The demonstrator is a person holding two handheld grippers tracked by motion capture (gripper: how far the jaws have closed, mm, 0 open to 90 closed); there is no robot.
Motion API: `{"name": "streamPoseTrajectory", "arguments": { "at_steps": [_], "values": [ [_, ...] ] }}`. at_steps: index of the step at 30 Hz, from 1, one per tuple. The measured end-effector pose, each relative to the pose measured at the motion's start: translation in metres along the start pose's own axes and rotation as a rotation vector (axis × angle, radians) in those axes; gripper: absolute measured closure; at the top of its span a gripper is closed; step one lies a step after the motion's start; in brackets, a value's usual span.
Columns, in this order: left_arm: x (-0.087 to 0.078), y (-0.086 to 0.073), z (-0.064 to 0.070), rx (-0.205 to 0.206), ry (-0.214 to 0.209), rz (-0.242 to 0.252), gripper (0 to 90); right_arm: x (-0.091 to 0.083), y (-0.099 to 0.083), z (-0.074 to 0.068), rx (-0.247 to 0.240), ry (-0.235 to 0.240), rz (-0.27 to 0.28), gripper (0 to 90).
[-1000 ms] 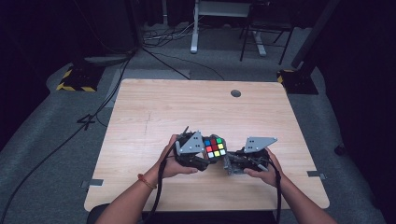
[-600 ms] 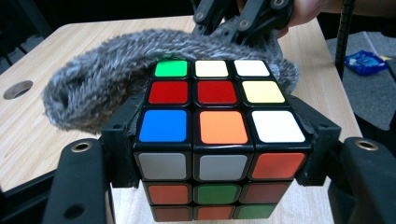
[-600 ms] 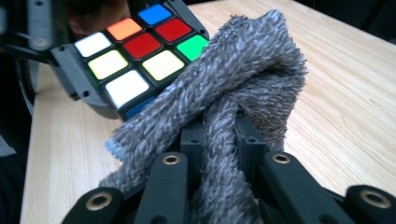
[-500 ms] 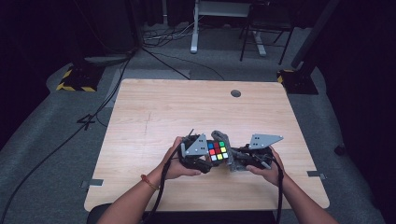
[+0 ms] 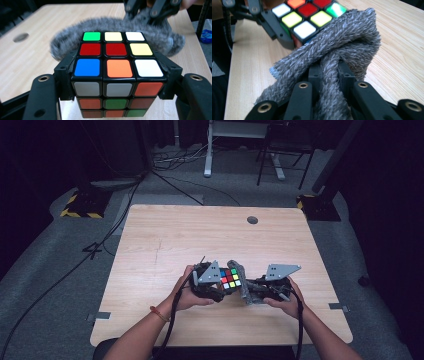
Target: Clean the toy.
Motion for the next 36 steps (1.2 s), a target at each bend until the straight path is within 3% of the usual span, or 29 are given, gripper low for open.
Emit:
{"name": "streamPoseTrajectory", "arguments": {
  "at_steps": [5, 12, 14, 16, 19, 21, 24, 25, 26, 31, 32, 36],
  "values": [
    [0.017, -0.011, 0.001, -0.027, -0.029, -0.046, 33.2, -0.001, -0.003, 0.006, 0.003, -0.013, 0.002, 77.1],
    [0.033, -0.020, 0.008, -0.018, -0.044, -0.099, 33.2, 0.004, -0.015, 0.018, -0.009, -0.037, -0.047, 76.0],
    [0.037, -0.023, 0.010, -0.013, -0.050, -0.115, 33.2, 0.006, -0.024, 0.025, -0.008, -0.064, -0.083, 75.5],
    [0.039, -0.026, 0.012, -0.008, -0.055, -0.125, 33.2, 0.007, -0.026, 0.027, -0.010, -0.063, -0.095, 75.2],
    [0.042, -0.032, 0.012, -0.010, -0.063, -0.149, 33.1, 0.011, -0.038, 0.031, 0.001, -0.056, -0.166, 74.0],
    [0.042, -0.034, 0.012, -0.010, -0.061, -0.152, 33.1, 0.011, -0.041, 0.033, 0.000, -0.061, -0.183, 73.7],
    [0.042, -0.041, 0.015, -0.003, -0.072, -0.180, 33.0, 0.006, -0.064, 0.037, 0.009, -0.080, -0.267, 69.4],
    [0.042, -0.041, 0.015, -0.003, -0.072, -0.180, 32.9, 0.006, -0.064, 0.037, 0.009, -0.080, -0.267, 69.4],
    [0.043, -0.044, 0.015, -0.001, -0.073, -0.195, 32.7, 0.007, -0.076, 0.037, 0.027, -0.073, -0.290, 65.5],
    [0.041, -0.052, 0.017, -0.015, -0.099, -0.215, 31.8, 0.005, -0.088, 0.036, 0.048, -0.072, -0.309, 56.8],
    [0.041, -0.053, 0.018, -0.022, -0.106, -0.220, 30.4, 0.002, -0.090, 0.036, 0.049, -0.084, -0.313, 49.8],
    [0.038, -0.059, 0.018, 0.001, -0.095, -0.267, 26.0, -0.004, -0.089, 0.035, 0.058, -0.086, -0.291, 42.6]
  ]
}}
Point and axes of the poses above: each handheld gripper's, and its own axes: x roughly forward along the jaws, y roughly out of its top, z roughly to its right, the point moved 10 cm from there along x, roughly forward along the jaws, and after that the axes turned 12 degrees about -z, right-handed, at the moved point
